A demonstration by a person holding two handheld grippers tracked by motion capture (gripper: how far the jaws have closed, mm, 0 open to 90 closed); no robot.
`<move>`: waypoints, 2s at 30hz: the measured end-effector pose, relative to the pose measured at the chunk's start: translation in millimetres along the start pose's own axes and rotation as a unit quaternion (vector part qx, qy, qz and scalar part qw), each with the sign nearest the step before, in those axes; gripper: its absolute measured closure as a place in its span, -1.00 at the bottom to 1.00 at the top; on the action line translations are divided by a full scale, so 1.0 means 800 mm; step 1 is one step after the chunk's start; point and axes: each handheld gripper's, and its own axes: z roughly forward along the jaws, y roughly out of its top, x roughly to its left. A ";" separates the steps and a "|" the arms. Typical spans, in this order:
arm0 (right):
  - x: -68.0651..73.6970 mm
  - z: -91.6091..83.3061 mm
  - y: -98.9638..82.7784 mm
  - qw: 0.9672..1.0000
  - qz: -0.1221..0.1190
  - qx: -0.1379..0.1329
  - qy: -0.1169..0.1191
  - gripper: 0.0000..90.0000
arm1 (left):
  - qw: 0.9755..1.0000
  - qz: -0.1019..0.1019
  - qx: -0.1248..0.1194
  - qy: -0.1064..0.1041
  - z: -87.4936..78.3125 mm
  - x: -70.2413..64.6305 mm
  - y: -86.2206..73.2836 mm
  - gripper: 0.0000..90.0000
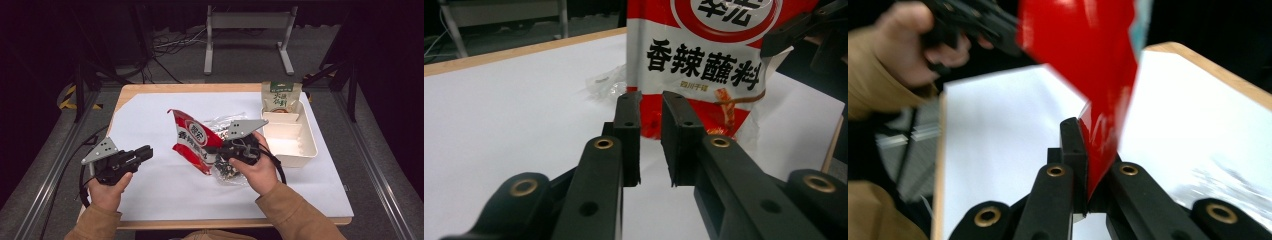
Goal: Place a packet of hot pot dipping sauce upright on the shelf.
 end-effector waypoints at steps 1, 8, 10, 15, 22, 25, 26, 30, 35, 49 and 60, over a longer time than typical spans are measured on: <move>-0.001 -0.002 0.001 1.000 -0.006 0.007 -0.004 1.00 | 1.000 -0.001 -0.001 0.001 0.000 0.001 -0.001 0.70; -0.018 -0.034 0.012 0.998 -0.036 0.046 -0.037 1.00 | 1.000 -0.005 0.005 0.008 -0.001 0.008 -0.005 0.63; -0.023 -0.045 0.016 0.997 -0.040 0.052 -0.046 1.00 | 1.000 -0.008 0.008 0.009 -0.002 0.010 -0.006 0.61; -0.034 -0.066 0.021 0.995 -0.051 0.063 -0.064 1.00 | 1.000 -0.015 0.010 0.012 -0.001 0.014 -0.009 0.52; -0.050 -0.096 0.029 0.990 -0.066 0.077 -0.098 1.00 | 0.999 -0.022 0.016 0.023 -0.002 0.023 -0.013 0.39; -0.056 -0.109 0.032 0.988 -0.071 0.078 -0.111 1.00 | 0.999 -0.025 0.015 0.024 -0.002 0.025 -0.014 0.37; -0.060 -0.116 0.034 0.987 -0.074 0.079 -0.117 1.00 | 0.999 -0.024 0.020 0.027 -0.002 0.025 -0.015 0.36; -0.068 -0.130 0.035 0.985 -0.076 0.081 -0.134 1.00 | 0.999 -0.025 0.022 0.028 -0.001 0.026 -0.016 0.34; -0.076 -0.143 0.034 0.983 -0.079 0.082 -0.146 1.00 | 0.999 -0.027 0.023 0.032 -0.001 0.030 -0.018 0.31; -0.110 -0.189 0.026 0.977 -0.070 0.072 -0.189 0.99 | 0.998 -0.021 0.027 0.059 -0.002 0.042 -0.026 0.09; -0.139 -0.219 0.017 0.972 -0.058 0.077 -0.213 0.99 | 0.996 -0.021 0.030 0.081 -0.008 0.055 -0.033 0.03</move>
